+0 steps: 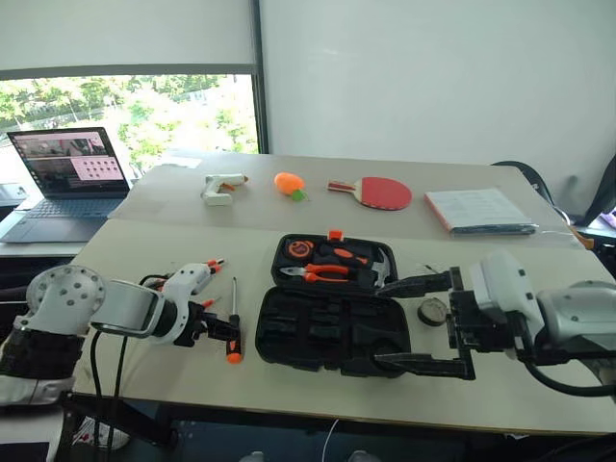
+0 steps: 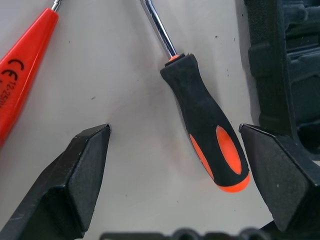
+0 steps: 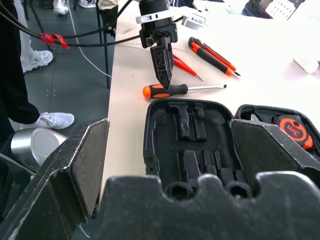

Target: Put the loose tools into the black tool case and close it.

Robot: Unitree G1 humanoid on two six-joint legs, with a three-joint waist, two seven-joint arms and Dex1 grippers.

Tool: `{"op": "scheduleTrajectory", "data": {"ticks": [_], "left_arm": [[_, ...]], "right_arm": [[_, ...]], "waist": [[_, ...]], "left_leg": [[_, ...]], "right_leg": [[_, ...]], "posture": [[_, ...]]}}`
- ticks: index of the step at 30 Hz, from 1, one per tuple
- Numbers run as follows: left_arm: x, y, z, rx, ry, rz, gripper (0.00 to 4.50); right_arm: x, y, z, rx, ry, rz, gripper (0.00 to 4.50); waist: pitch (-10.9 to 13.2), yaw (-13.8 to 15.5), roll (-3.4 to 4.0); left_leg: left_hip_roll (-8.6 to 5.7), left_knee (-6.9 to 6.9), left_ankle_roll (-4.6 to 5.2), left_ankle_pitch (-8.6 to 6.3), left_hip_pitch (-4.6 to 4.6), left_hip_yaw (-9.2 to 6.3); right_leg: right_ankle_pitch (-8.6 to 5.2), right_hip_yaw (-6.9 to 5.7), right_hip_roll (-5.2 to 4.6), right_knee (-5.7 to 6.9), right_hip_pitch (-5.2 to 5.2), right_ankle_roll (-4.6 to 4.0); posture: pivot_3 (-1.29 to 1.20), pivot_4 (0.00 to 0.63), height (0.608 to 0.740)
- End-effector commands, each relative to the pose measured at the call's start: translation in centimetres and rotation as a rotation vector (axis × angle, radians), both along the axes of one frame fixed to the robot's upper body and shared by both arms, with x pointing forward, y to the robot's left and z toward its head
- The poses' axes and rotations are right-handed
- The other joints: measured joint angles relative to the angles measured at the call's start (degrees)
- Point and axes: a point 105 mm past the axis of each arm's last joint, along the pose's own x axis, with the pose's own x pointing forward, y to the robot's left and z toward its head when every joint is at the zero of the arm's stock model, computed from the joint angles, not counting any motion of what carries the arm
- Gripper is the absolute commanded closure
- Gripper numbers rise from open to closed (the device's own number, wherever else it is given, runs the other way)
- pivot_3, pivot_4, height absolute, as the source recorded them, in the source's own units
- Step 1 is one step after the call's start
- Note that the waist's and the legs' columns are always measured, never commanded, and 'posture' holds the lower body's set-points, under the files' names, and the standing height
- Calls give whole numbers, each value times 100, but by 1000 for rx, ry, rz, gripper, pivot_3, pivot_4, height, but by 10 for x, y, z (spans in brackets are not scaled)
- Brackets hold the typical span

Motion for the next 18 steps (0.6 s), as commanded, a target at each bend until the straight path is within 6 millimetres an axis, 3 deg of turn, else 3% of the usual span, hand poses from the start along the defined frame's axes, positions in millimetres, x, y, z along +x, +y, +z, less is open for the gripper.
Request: {"op": "scheduleTrajectory", "data": {"ticks": [1, 10, 13, 18], "left_arm": [[-1, -9, 0, -19, 32, -32, 81], [-5, -28, -24, 18, 138, -104, 81], [-6, -32, -27, 11, 165, -117, 782], [-6, -33, -29, 3, 194, -121, 2573]], "right_arm": [[-4, 1, 8, 17, -43, -7, 0], [-5, 4, 10, 40, -50, -31, 0], [-4, 4, 11, 49, -52, -38, 0], [-4, 4, 15, 70, -57, -50, 0]], "waist": [[0, 1, 0], [-14, 54, 21], [-24, 62, 38], [-26, 52, 41]], "left_leg": [[-1, 0, 0, 0, -1, 0], [-12, 0, -1, 1, 4, 1], [-18, 1, -1, 1, 8, 1], [-17, 0, -1, 1, 7, 1]], "right_leg": [[0, 0, 0, 0, -1, 0], [0, -1, 0, -5, 10, 1], [-1, -1, -2, -7, 19, 3], [-2, 0, -1, -8, 17, 4]], "posture": [[0, 150, 740], [0, 150, 740], [0, 150, 740], [0, 150, 740]]}}
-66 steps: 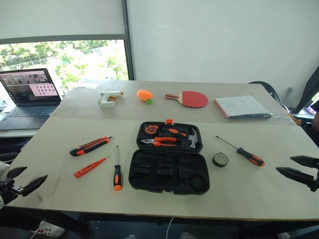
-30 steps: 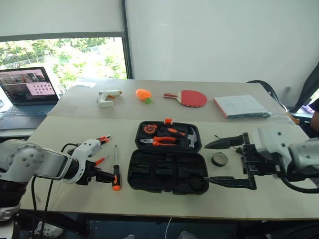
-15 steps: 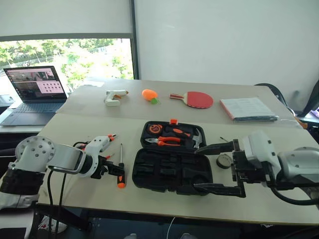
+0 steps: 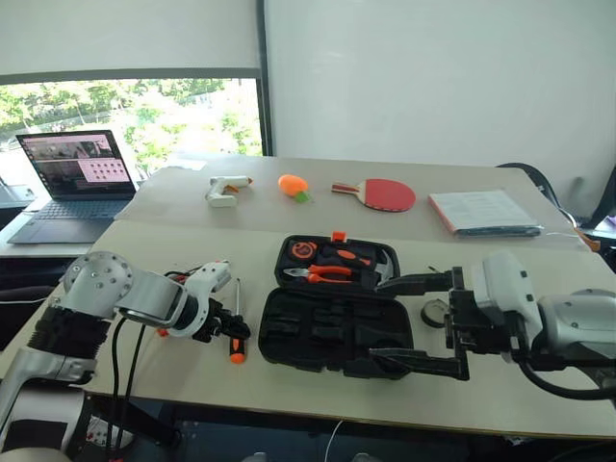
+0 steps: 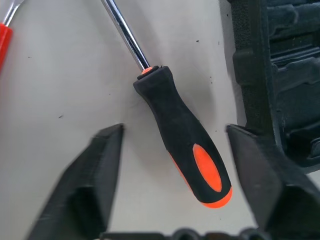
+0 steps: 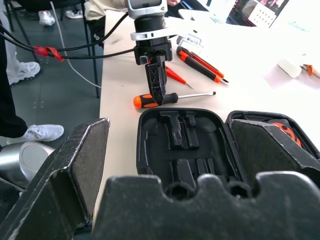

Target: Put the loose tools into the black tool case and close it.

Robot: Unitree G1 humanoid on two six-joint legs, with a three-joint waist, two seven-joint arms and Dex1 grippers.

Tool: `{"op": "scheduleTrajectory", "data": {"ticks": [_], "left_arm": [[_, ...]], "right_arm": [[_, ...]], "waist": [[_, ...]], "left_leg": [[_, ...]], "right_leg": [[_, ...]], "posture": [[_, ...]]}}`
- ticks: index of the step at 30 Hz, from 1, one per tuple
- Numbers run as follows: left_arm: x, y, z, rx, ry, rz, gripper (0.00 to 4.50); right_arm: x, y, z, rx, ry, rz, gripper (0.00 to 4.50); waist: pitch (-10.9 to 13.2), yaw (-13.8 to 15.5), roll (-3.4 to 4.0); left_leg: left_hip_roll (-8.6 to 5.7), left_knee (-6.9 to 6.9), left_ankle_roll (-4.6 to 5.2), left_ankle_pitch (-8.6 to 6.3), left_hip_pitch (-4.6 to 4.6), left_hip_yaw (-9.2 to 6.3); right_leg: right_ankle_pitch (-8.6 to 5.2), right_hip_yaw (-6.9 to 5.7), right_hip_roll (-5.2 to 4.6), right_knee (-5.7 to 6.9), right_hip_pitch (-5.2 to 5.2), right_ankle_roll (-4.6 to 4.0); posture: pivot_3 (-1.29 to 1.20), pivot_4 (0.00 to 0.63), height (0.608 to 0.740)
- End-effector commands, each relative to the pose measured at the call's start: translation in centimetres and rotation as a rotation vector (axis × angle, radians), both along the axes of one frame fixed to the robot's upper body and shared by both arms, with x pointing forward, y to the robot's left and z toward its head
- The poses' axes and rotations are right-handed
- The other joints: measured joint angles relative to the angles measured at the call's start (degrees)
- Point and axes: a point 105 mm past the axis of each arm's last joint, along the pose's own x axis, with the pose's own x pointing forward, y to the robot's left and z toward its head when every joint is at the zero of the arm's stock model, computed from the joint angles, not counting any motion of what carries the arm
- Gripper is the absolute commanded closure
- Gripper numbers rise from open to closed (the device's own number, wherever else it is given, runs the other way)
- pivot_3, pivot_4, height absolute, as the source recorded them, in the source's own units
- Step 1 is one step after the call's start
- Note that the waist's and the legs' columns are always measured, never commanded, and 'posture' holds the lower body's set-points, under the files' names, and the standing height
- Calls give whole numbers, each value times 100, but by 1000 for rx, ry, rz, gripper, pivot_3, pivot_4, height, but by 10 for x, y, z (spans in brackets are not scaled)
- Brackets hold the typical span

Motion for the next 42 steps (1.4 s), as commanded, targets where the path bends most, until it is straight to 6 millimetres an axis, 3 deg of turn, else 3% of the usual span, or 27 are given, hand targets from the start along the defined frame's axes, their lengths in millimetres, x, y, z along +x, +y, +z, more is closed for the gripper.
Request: {"op": "scheduleTrajectory", "data": {"ticks": [1, 3, 4, 9, 14, 20, 25, 29, 32, 38, 42], "left_arm": [[-12, -9, -18, -23, 108, -47, 2901], [-11, -7, -19, -19, 112, -37, 3645], [-11, -6, -19, -17, 113, -34, 3729], [-7, 6, -15, 13, 98, -1, 3763], [8, 23, 2, 82, 14, 33, 3770], [32, 24, 48, 68, -151, 5, 3770], [67, 44, 87, 248, -452, -54, 3770], [81, 1, 120, 216, -671, -435, 3770], [74, -38, 125, 213, -732, -834, 3770], [71, -81, 106, 208, -731, -1220, 3770], [66, -90, 85, 233, -676, -1368, 3770]], "right_arm": [[-4, 1, 11, 24, -36, 2, 0], [-4, 1, 13, 35, -35, -1, 0], [-4, 1, 13, 38, -35, -2, 0], [-4, 2, 12, 41, -32, -7, 0], [-2, 1, 12, 48, -28, -10, 0], [-2, 0, 11, 48, -20, -12, 0], [-2, -2, 13, 50, -17, -18, 0], [0, -4, 13, 50, -9, -28, 0], [5, -9, 10, 47, 1, -52, 0], [19, -31, -4, 24, 20, -209, 0], [20, -52, -16, 3, 36, -321, 0]], "waist": [[0, -4, 0], [0, -15, -1], [0, -20, 0], [0, -35, -1], [1, -71, -2], [23, -158, -39], [25, -158, -42], [28, -76, -48], [29, 12, -50], [29, -3, -50], [30, -39, -49]], "left_leg": [[0, 0, 0, 0, -1, 0], [1, 0, 0, 0, -2, 0], [2, -1, 0, 0, -3, 0], [2, -2, 0, 0, -4, 0], [6, -3, 0, 0, -5, 2], [12, -4, -9, 6, -16, 20], [12, -9, -11, 6, -39, 24], [12, -9, -10, 6, -58, 25], [8, -1, -10, 6, -72, 27], [10, 7, 5, -1, -96, 25], [10, 14, 20, -10, -106, 24]], "right_leg": [[0, 0, 0, -1, -1, 0], [0, 0, 0, -2, -2, 0], [0, 0, 1, -2, -3, 0], [0, 0, 2, -2, -5, -1], [-1, 0, 11, -4, -7, -2], [0, -3, 31, 1, -23, -15], [-1, -10, 28, -19, -34, -14], [-1, -19, 25, -30, -37, -13], [0, -22, 25, -45, -36, -10], [8, -20, 27, -77, -36, 1], [10, -17, 27, -79, -42, 6]], "posture": [[0, 150, 740], [0, 150, 740], [0, 150, 740], [0, 150, 740], [0, 150, 740], [0, 150, 740], [0, 150, 740], [0, 150, 740], [0, 150, 740], [0, 150, 740], [0, 150, 740]]}}
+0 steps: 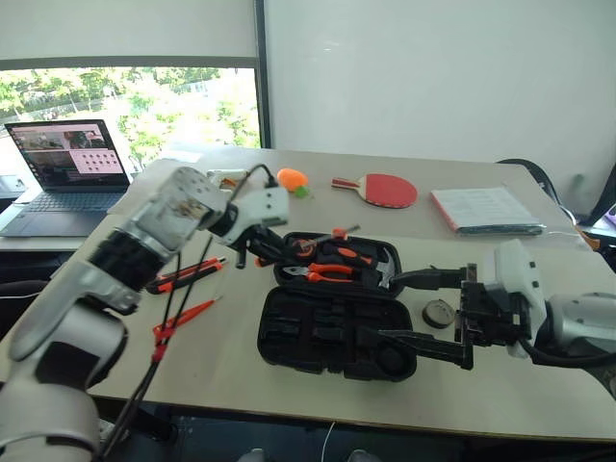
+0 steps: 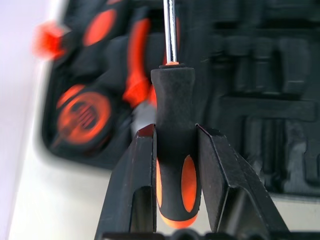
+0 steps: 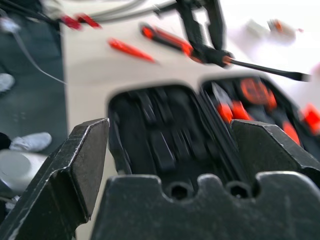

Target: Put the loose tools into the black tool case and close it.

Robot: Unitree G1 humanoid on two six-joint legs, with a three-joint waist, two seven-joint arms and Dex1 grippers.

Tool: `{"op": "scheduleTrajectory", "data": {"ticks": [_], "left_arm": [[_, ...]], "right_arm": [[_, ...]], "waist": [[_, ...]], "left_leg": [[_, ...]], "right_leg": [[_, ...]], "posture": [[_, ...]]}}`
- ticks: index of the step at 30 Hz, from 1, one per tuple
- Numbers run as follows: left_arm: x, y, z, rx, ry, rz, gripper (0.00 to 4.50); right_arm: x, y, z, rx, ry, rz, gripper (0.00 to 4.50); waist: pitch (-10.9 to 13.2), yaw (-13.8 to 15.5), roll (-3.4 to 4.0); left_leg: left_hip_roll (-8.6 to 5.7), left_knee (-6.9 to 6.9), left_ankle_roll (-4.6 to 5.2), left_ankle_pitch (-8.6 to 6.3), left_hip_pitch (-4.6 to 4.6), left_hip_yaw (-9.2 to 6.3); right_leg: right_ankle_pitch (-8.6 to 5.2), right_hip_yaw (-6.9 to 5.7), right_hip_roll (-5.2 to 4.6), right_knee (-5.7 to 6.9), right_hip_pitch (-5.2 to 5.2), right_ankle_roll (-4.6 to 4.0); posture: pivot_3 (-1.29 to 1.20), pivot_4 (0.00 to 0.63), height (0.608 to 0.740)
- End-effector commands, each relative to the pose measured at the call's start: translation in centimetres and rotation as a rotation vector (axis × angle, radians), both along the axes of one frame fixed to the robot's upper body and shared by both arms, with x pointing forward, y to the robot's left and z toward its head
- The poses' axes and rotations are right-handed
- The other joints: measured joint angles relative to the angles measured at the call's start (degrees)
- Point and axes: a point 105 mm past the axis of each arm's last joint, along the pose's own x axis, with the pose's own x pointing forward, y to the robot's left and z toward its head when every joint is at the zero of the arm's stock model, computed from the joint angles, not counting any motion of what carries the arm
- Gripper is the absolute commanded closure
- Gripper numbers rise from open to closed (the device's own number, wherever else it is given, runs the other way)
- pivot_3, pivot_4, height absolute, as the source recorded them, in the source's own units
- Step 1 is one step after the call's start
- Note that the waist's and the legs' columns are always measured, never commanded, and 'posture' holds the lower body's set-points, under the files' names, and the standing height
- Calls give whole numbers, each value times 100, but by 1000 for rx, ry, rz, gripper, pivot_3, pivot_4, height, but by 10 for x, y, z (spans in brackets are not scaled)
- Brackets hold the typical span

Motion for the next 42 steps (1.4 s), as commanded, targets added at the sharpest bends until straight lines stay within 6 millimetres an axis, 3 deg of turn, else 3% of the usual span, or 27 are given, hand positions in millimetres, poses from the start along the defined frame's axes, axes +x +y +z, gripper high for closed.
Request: {"op": "scheduleTrajectory", "data": {"ticks": [1, 5, 9, 15, 28, 32, 34, 36, 42], "left_arm": [[-1, -4, -4, 56, -24, -74, 3770], [4, -19, -17, 106, -24, -76, 3770], [11, -29, -30, 143, -25, -27, 3770], [5, -33, -49, 228, 33, -16, 3770], [-7, -37, -56, 236, 126, 54, 3770], [3, -33, -57, 248, 44, 73, 3770], [7, -33, -57, 240, 30, 79, 2814], [8, -37, -52, 205, 27, 76, 2170], [7, -46, -15, 38, 53, 86, 87]], "right_arm": [[1, -18, 6, -19, -61, -99, 0], [-2, -32, 2, -16, -60, -185, 0], [-4, -32, 1, -2, -68, -203, 0], [-4, -30, 3, 17, -87, -224, 0], [0, -26, 5, 40, -109, -233, 0], [2, -25, 8, 56, -112, -230, 0], [3, -25, 8, 59, -111, -229, 0], [4, -24, 7, 60, -108, -226, 0], [2, -22, 4, 59, -97, -213, 0]], "waist": [[0, -23, 0], [0, -2, 0], [0, -12, 1], [0, -15, 1], [-6, -81, 12], [-6, -85, 12], [-6, -77, 12], [-6, -62, 12], [-5, -44, 11]], "left_leg": [[1, 1, 3, -2, 1, 1], [-1, 15, 6, -3, 3, -4], [0, 35, 10, -6, 4, -3], [-2, 70, 18, -11, 5, -2], [0, 72, 18, -10, 9, -6], [0, 72, 18, -11, 9, -6], [0, 72, 18, -11, 9, -7], [-1, 74, 18, -10, 10, -6], [-1, 87, 18, -10, 5, -6]], "right_leg": [[0, 3, 1, 0, 0, 0], [3, 2, 2, 5, 8, 9], [10, 7, 2, 11, 15, 20], [11, 15, 2, 45, 18, 27], [10, 19, 7, 57, 15, 26], [10, 19, 7, 57, 15, 26], [10, 19, 7, 57, 16, 26], [11, 19, 6, 59, 17, 26], [11, 18, 6, 64, 15, 28]], "posture": [[0, 150, 740], [0, 150, 740], [0, 150, 740], [0, 150, 740], [0, 150, 740], [0, 150, 740], [0, 150, 740], [0, 150, 740], [0, 150, 740]]}}
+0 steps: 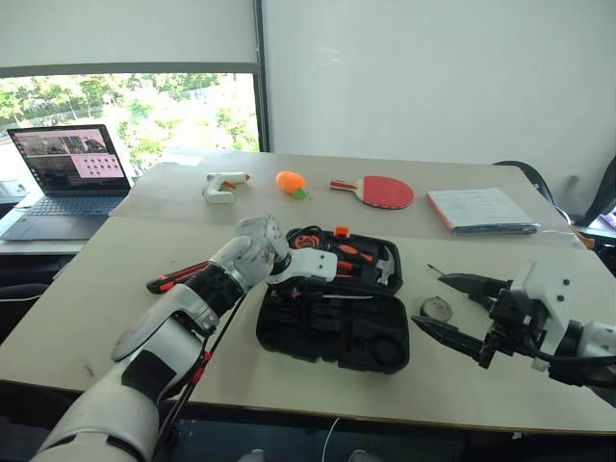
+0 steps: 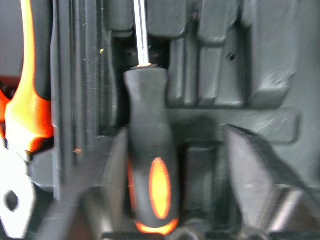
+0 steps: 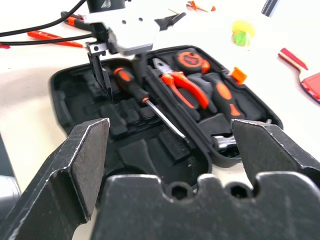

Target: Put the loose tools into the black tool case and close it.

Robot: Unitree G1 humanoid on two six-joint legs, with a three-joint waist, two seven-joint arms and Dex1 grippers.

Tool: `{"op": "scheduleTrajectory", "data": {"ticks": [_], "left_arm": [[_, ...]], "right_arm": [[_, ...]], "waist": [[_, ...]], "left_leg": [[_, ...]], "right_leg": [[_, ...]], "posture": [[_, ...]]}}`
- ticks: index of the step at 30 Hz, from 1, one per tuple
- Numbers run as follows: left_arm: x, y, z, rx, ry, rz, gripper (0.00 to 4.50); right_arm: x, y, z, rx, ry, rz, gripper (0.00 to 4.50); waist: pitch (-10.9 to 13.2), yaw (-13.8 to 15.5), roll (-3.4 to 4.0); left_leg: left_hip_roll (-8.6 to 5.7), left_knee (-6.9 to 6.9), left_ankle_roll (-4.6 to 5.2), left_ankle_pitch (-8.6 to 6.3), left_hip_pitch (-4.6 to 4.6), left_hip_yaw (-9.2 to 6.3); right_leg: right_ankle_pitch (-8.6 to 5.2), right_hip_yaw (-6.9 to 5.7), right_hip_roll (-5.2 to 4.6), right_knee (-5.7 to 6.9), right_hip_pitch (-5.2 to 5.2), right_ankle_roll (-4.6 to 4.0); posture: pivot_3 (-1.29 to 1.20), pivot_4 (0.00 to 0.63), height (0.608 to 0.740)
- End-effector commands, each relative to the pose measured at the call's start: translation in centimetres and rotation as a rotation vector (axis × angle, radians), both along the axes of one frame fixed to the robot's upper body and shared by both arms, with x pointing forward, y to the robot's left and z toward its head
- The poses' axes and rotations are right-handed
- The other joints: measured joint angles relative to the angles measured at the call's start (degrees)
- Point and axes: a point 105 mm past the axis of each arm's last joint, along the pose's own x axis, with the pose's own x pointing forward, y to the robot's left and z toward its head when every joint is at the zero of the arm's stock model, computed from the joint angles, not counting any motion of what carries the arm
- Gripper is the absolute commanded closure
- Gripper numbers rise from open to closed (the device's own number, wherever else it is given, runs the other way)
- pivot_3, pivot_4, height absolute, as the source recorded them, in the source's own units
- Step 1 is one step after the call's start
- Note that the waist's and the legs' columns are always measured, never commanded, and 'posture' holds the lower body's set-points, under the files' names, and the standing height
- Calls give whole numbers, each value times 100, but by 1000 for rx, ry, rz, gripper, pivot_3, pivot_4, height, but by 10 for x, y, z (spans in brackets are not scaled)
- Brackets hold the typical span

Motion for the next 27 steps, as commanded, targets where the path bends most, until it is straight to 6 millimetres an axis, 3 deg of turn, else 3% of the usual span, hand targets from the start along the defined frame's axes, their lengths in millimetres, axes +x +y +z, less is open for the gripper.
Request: {"op": "scheduleTrajectory", "data": {"ticks": [1, 2, 6, 15, 16, 27], "left_arm": [[2, -12, 48, -163, -49, -4, 87], [1, -13, 57, -201, -45, -7, 87], [5, -9, 67, -236, -100, -43, 1199], [17, -6, 39, -217, -175, -142, 4297], [18, -5, 36, -208, -176, -148, 4445], [23, -8, 10, -124, -181, -151, 4445]], "right_arm": [[-2, 1, 6, 2, -30, 7, 0], [-2, 0, 6, 2, -30, 6, 0], [-2, 0, 5, 3, -27, 5, 0], [-1, 1, 6, 5, -29, 8, 0], [-1, 1, 5, 4, -28, 8, 0], [-2, 2, 3, 9, -24, 5, 0]], "waist": [[0, -3, 0], [0, -4, 0], [0, -13, 1], [0, -19, 0], [0, -19, 0], [0, -10, 0]], "left_leg": [[0, 0, 0, 0, -1, 0], [1, -1, 0, 0, -2, -1], [1, -7, 2, -1, -2, -1], [1, -9, 2, -1, 2, 1], [0, -8, 2, -1, 1, 1], [-1, -8, 2, -1, -2, 1]], "right_leg": [[0, 0, 0, -1, -2, 0], [0, 0, 1, -2, -3, 0], [-1, 0, 1, -5, -4, 0], [1, 1, 1, -3, -3, -2], [1, 1, 1, -3, -3, -2], [0, 1, 0, -6, -3, -1]], "posture": [[0, 150, 740], [0, 150, 740], [0, 150, 740], [0, 150, 740], [0, 150, 740], [0, 150, 740]]}}
